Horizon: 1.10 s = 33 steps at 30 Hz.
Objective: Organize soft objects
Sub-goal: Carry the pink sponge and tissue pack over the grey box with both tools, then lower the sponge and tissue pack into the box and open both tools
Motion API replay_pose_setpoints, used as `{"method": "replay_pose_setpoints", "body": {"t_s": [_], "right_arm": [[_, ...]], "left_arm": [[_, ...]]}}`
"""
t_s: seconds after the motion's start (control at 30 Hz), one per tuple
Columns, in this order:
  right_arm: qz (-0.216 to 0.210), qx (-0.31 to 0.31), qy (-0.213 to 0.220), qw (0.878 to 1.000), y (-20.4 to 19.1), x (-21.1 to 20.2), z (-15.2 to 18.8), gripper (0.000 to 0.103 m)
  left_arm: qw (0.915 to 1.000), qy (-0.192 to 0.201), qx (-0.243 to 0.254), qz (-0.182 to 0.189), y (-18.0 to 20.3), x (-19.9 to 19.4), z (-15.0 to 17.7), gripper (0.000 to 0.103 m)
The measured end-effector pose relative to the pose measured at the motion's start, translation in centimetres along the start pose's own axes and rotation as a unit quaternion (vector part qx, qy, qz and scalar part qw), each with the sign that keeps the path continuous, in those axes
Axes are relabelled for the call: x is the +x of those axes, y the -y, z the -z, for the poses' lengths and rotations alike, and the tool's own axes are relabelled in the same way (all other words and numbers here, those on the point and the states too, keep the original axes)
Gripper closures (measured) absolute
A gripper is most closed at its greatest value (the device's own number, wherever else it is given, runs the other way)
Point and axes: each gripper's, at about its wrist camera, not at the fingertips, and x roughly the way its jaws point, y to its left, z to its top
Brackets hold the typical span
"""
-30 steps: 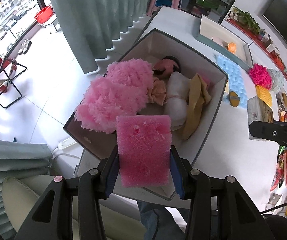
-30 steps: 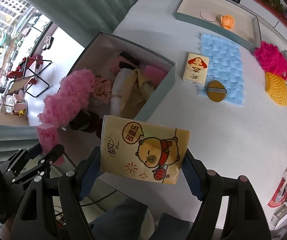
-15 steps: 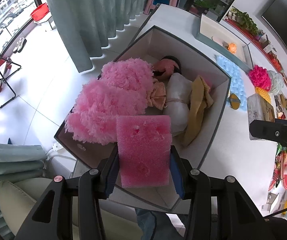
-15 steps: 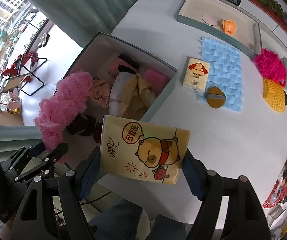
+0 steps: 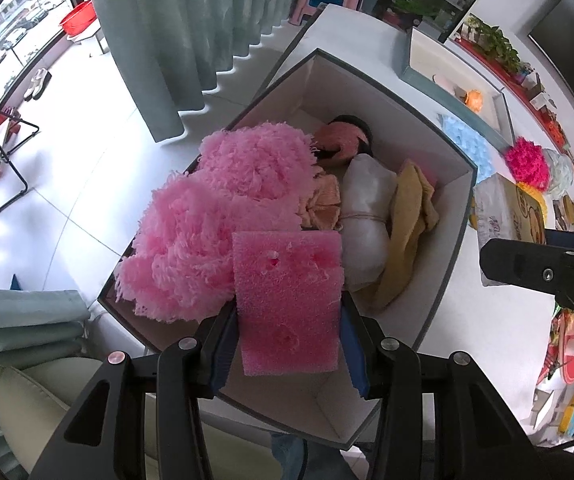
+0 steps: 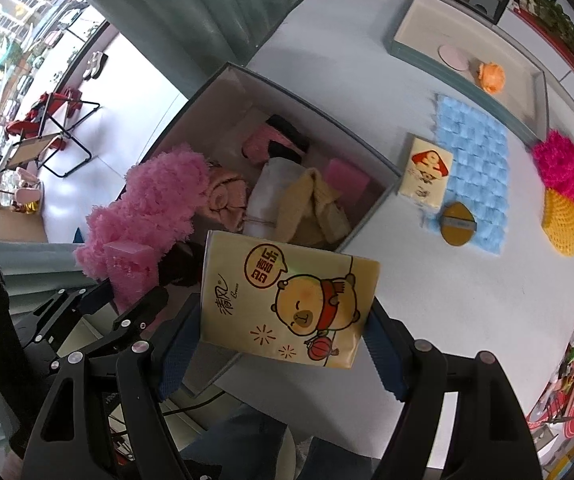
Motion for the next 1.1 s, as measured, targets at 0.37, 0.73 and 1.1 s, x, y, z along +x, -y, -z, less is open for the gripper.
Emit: {"method": "replay_pose_setpoints", "body": {"t_s": [0.37, 0.73, 1.1], "right_arm": [[0.0, -0.011, -0.009, 1.0, -1.2, 0.8, -1.4, 0.024], [0.0, -0.008, -0.016, 1.0, -1.8, 1.5, -2.1, 0.024], [-0.004, 0.007, -0.027, 1.0, -2.4, 2.9, -2.7, 0.024]], "left_arm": [[0.9999, -0.011, 0.0, 0.001, -0.2, 1.0, -0.6, 0.055], [0.9997, -0.021, 0.01, 0.006, -0.2, 1.6, -0.9, 0.055], [0.9992, -0.031, 0.022, 0.013, -0.5, 2.3, -0.7, 0.055]]}}
